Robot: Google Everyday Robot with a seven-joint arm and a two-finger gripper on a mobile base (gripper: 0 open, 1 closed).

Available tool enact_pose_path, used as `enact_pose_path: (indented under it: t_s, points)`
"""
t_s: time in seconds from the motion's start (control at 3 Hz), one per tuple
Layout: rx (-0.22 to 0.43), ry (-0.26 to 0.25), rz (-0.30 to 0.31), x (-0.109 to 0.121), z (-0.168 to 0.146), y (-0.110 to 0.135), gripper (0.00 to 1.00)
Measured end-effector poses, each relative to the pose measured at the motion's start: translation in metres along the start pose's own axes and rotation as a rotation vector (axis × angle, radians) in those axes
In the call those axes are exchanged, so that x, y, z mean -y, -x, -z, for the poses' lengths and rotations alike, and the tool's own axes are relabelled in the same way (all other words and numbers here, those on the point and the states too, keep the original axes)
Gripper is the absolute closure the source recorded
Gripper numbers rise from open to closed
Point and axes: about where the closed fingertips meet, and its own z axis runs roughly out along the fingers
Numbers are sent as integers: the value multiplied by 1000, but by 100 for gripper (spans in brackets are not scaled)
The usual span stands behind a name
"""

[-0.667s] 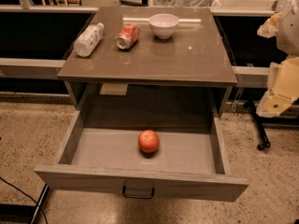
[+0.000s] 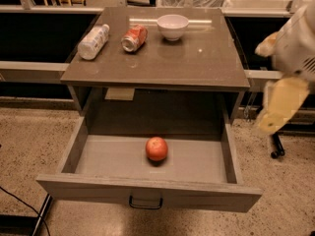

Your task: Pick apple from top drawer and place on counter

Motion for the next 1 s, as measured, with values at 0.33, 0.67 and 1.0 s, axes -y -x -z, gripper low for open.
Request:
enact_pose_path:
  t_s: [0.33, 0.67, 1.0]
  points:
    - [154, 117, 37, -43, -79, 35, 0]
    - [236, 145, 133, -78, -138, 41, 0]
    - [240, 121, 212, -79, -143, 42, 0]
